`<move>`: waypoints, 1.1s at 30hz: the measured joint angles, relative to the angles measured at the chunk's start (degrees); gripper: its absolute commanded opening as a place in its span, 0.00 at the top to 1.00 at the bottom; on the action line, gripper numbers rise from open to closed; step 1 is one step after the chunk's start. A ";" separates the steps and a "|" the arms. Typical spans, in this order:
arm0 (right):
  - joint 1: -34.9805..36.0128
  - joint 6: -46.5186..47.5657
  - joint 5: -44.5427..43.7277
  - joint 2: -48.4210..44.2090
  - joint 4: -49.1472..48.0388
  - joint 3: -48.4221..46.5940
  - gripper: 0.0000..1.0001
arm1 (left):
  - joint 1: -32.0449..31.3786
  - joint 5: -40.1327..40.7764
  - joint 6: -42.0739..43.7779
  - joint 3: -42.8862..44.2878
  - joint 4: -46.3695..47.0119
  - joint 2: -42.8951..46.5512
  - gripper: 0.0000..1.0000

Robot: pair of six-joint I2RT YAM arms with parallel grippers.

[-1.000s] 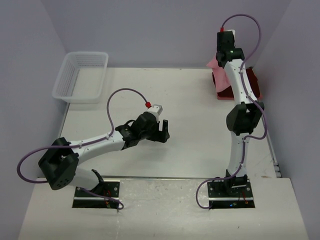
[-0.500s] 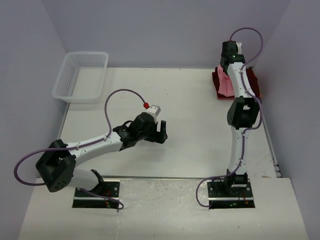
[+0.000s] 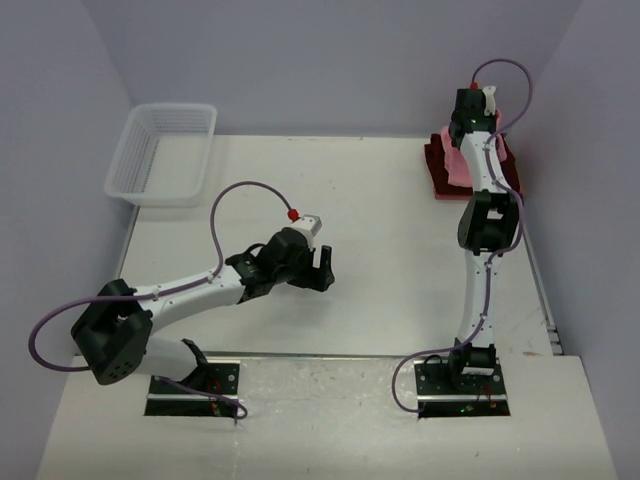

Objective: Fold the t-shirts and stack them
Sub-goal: Put the neatly folded tshirt into the corner of the board with the right arm

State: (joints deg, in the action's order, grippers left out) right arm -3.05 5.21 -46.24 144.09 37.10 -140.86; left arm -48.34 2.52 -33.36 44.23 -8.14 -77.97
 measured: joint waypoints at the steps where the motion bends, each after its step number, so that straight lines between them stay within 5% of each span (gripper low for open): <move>1: -0.11 0.74 -0.66 0.46 -0.98 0.00 1.00 | 0.00 -0.02 0.00 0.00 0.02 -0.07 0.13; 6: -0.55 4.66 -2.80 4.26 -5.09 -0.07 0.95 | 0.00 -0.68 0.09 -0.02 0.07 -0.72 0.13; 8: -0.61 5.60 -3.19 5.51 -5.99 -0.07 0.70 | 0.00 -0.83 0.20 -0.02 0.02 -0.79 0.13; 9: -0.63 6.19 -3.56 5.95 -6.49 -0.07 0.34 | 0.00 -0.85 0.24 -0.02 0.02 -0.79 0.12; 13: -0.72 9.90 -5.90 6.69 -10.16 -0.68 0.01 | 0.11 -0.94 0.94 -0.07 0.07 -0.83 0.13; 18: -0.44 15.72 -10.32 6.05 -18.95 -2.16 0.01 | 0.33 -1.16 1.07 -0.96 0.07 -0.87 0.13; 24: 3.32 15.80 -10.60 1.29 -18.34 -1.22 0.01 | 0.33 -1.46 0.83 -1.16 -0.33 -0.07 0.13; 30: 9.14 1.27 -1.14 -6.12 -4.61 0.26 0.13 | 0.33 0.50 -0.04 -1.64 -0.33 2.99 0.13; 33: 9.40 -6.71 10.78 -15.19 0.07 10.05 0.01 | 0.33 2.71 -0.07 -1.64 -0.87 3.37 0.12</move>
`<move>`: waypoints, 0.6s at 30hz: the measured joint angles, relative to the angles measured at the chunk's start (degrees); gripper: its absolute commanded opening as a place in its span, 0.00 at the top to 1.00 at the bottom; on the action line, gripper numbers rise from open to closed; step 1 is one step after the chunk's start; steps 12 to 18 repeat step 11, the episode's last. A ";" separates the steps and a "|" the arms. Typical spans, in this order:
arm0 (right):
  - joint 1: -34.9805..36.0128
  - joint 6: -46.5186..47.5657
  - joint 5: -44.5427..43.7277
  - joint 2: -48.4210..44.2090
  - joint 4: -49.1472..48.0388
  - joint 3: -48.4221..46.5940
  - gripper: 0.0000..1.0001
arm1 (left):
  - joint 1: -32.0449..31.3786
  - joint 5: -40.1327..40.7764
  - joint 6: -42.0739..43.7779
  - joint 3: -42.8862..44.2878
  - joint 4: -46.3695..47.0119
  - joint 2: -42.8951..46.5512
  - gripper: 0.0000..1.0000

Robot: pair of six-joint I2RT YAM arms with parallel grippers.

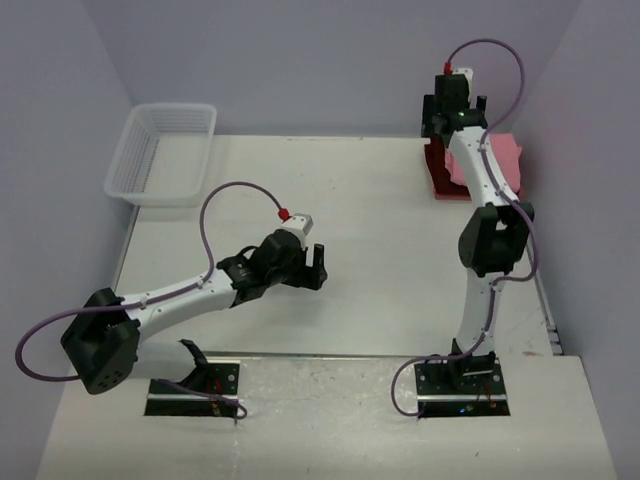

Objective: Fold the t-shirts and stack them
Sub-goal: Put the neatly folded tshirt into the corner of the board with the right arm

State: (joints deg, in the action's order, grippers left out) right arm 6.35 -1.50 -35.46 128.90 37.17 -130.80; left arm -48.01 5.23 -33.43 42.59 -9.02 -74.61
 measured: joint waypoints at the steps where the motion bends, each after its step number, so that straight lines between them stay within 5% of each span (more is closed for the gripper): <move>1: -0.13 -1.81 3.89 -3.61 0.57 3.69 0.01 | 0.00 0.81 0.00 0.00 -0.28 0.26 0.11; 11: 4.55 -10.36 29.86 -32.13 -6.51 25.16 0.01 | -0.07 14.88 -0.42 -4.66 -0.48 11.65 0.00; 18: 4.55 -10.36 29.86 -32.13 -6.51 25.16 0.01 | -0.07 14.88 -0.42 -4.66 -0.48 11.65 0.00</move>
